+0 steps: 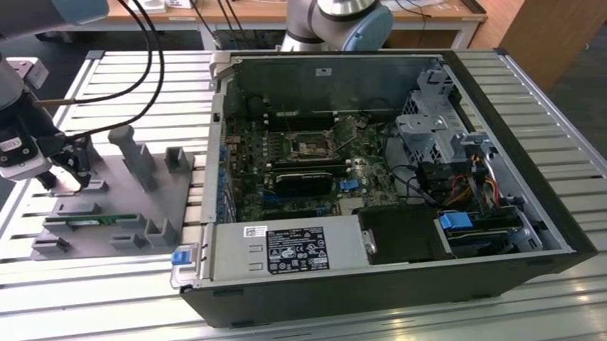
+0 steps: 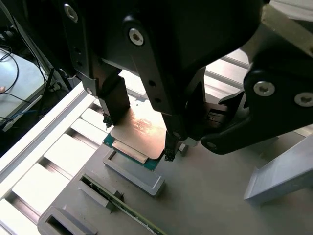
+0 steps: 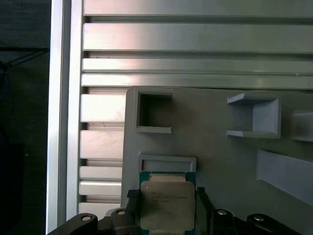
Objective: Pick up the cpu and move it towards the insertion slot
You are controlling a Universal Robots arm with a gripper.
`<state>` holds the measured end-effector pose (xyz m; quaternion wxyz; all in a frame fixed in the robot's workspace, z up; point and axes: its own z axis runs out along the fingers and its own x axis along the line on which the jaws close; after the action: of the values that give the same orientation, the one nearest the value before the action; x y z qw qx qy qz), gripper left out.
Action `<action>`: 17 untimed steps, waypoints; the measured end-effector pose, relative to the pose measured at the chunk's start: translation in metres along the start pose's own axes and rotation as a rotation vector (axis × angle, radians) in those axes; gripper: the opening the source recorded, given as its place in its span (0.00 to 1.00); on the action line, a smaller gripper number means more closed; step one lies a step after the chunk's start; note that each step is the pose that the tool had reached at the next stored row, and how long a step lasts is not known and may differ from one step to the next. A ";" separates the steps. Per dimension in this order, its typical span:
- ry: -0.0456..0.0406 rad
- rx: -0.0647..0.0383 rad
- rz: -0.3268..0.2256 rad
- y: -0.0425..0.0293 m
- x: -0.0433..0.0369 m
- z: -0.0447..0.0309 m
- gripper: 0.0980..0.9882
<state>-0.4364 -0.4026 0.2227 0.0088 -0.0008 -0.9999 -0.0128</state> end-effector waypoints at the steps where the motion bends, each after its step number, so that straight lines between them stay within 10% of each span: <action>1: -0.0001 0.000 0.000 0.0000 0.0000 -0.0008 0.50; 17: -0.0001 0.000 0.000 0.0002 0.0001 -0.0090 0.50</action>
<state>-0.4364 -0.4026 0.2316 0.0087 -0.0008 -0.9999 -0.0128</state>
